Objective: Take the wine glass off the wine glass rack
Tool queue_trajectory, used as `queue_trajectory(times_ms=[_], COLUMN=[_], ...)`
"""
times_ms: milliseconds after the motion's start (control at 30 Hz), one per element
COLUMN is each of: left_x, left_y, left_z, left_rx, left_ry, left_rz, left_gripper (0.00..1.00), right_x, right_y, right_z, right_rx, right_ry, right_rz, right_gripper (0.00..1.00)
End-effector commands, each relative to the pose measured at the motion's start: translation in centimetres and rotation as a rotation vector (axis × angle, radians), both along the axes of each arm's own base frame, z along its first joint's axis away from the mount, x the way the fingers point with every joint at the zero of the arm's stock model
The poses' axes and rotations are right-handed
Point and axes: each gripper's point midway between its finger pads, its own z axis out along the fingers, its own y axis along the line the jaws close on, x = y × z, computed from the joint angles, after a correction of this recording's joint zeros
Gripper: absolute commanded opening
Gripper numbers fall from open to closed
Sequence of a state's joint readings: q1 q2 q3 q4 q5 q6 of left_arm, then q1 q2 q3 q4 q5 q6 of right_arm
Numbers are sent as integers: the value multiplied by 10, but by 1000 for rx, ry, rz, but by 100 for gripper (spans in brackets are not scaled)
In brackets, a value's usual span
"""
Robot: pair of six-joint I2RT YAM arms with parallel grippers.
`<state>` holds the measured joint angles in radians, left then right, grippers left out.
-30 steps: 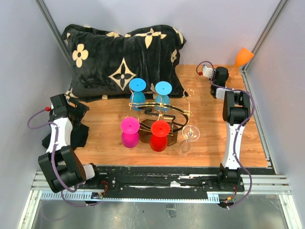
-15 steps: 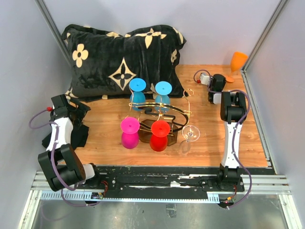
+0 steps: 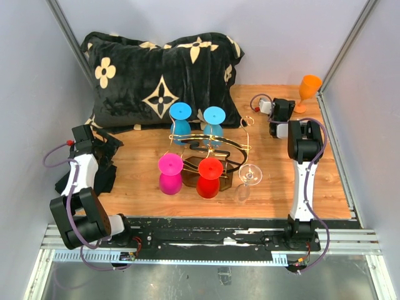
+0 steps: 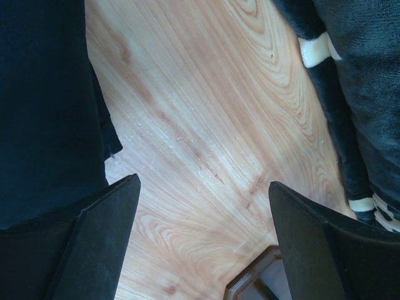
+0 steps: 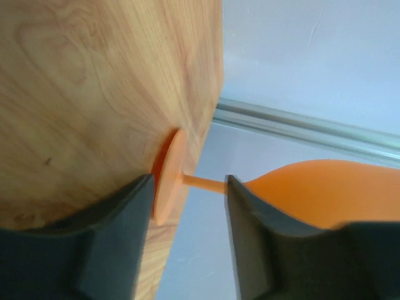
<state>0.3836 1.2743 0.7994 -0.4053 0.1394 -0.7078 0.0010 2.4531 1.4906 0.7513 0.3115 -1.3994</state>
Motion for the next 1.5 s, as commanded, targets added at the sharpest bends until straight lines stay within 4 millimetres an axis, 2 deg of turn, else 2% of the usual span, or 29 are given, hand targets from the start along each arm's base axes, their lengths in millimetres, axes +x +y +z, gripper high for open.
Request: queue_trajectory(times_ms=[0, 33, 67, 100, 200, 367, 467, 533, 600, 667, 767, 833, 900, 933, 1033, 1067, 1100, 1133, 1167, 1267, 1367, 1467], left_x=[1, 0, -1, -2, -3, -3, -5, -5, -6, -7, -9, -10, -10, -11, -11, -10, -9, -8, -7, -1, 7, 12], left_y=[-5, -5, -5, -4, -5, -8, -7, -6, -6, -7, -8, -8, -8, -9, -13, -15, -17, -21, -23, -26, -24, -27], left_z=[5, 4, 3, 4, 3, 1, -2, -4, -4, -6, -6, -3, 0, 2, 9, 13, 18, 23, 30, 56, 92, 122], left_rx=[-4, -4, -1, 2, 2, -6, -1, 0, 0, -2, -4, 2, 6, 6, -8, -12, -16, -22, -19, 30, 107, 156], left_ry=[-31, -27, -23, -22, -25, -28, -13, -8, -5, 2, 6, 1, -8, -8, -23, -34, -54, -69, -89, -141, -204, -247], left_rz=[-15, -14, -12, -12, -8, -14, -7, -5, -6, -9, -12, -11, -15, -15, -29, -35, -50, -65, -81, -125, -143, -149], left_gripper=[89, 89, 89, 89, 89, 89, 89, 89, 89, 89, 89, 89, 89, 89, 88, 88, 85, 83, 82, 79, 79, 79], right_x=[-26, -29, -31, -34, -46, -72, -84, -86, -97, -101, -115, -136, -164, -181, -238, -262, -276, -299, -316, -362, -377, -369], right_y=[24, 23, 23, 23, 29, 53, 64, 72, 84, 93, 92, 91, 107, 116, 139, 150, 157, 166, 176, 197, 219, 241], right_z=[-40, -39, -37, -35, -31, -18, 6, 31, 46, 80, 132, 167, 194, 208, 226, 241, 237, 250, 254, 252, 269, 288], right_rx=[26, 35, 41, 48, 113, 364, 528, 654, 765, 855, 967, 1062, 1262, 1361, 1595, 1670, 1708, 1770, 1828, 1920, 2001, 2084], right_ry=[182, 176, 169, 167, 185, 294, 345, 363, 406, 386, 298, 231, 203, 194, 213, 214, 237, 235, 259, 360, 460, 562], right_rz=[13, 0, -9, -15, -9, -3, -74, -139, -189, -219, -347, -442, -471, -470, -490, -438, -428, -373, -333, -268, -118, 11], right_gripper=[65, 80, 87, 91, 94, 95, 92, 84, 73, 63, 61, 61, 61, 61, 60, 58, 57, 55, 54, 52, 52, 53])
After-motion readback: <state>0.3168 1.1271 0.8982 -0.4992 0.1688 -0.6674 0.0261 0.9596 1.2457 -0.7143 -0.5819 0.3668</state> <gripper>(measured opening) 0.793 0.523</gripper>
